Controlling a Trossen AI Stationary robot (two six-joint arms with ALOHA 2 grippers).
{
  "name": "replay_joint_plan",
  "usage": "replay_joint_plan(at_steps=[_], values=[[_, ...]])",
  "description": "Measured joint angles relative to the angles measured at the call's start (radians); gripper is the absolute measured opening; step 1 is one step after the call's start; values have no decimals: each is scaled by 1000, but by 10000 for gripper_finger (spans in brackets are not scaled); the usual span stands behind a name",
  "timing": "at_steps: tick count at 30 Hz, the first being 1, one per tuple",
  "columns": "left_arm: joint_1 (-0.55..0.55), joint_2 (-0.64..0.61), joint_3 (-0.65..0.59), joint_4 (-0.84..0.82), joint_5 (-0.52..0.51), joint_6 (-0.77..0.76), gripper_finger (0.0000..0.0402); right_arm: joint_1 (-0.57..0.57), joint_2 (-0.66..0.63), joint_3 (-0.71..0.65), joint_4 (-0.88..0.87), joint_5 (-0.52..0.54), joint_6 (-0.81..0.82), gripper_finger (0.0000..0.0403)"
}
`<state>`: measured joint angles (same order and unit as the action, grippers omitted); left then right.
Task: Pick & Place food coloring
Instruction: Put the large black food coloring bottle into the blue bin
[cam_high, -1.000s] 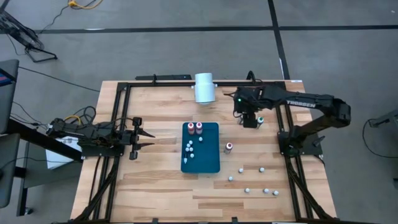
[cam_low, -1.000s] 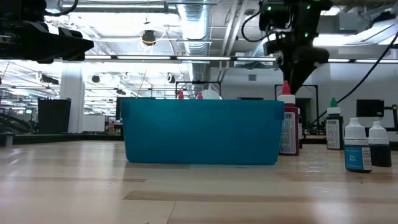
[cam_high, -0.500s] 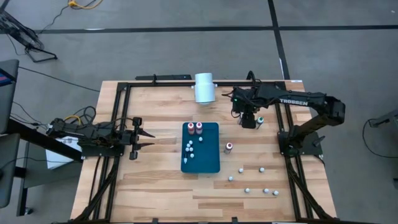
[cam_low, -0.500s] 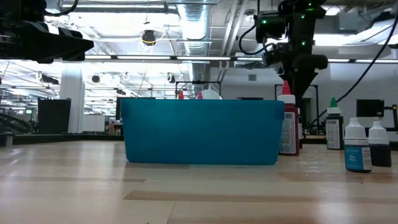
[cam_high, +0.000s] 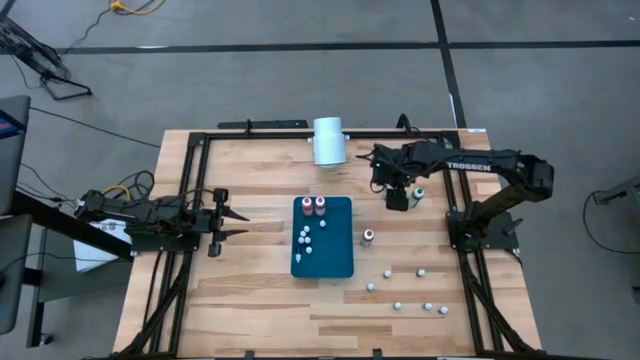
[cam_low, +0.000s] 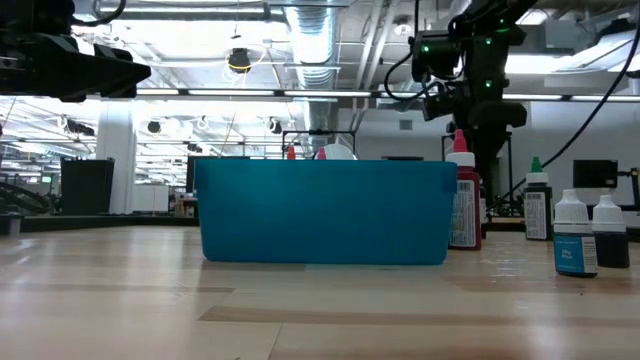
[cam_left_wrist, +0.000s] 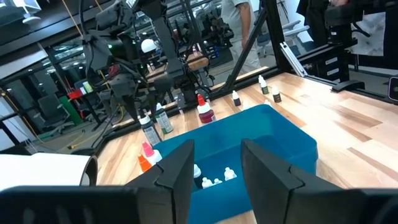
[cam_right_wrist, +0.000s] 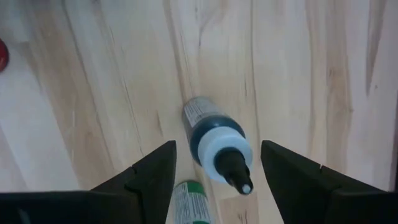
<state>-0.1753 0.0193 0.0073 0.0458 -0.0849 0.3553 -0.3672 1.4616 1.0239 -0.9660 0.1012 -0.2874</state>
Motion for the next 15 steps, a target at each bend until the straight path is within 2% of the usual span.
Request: replay_joint_plan(at_steps=[8,15], values=[[0,0,0,0,0,-1,123,0,0,-35,43,3,0,180],[0,0,0,0,0,-2,123,0,-2,-35,51,7,0,111]])
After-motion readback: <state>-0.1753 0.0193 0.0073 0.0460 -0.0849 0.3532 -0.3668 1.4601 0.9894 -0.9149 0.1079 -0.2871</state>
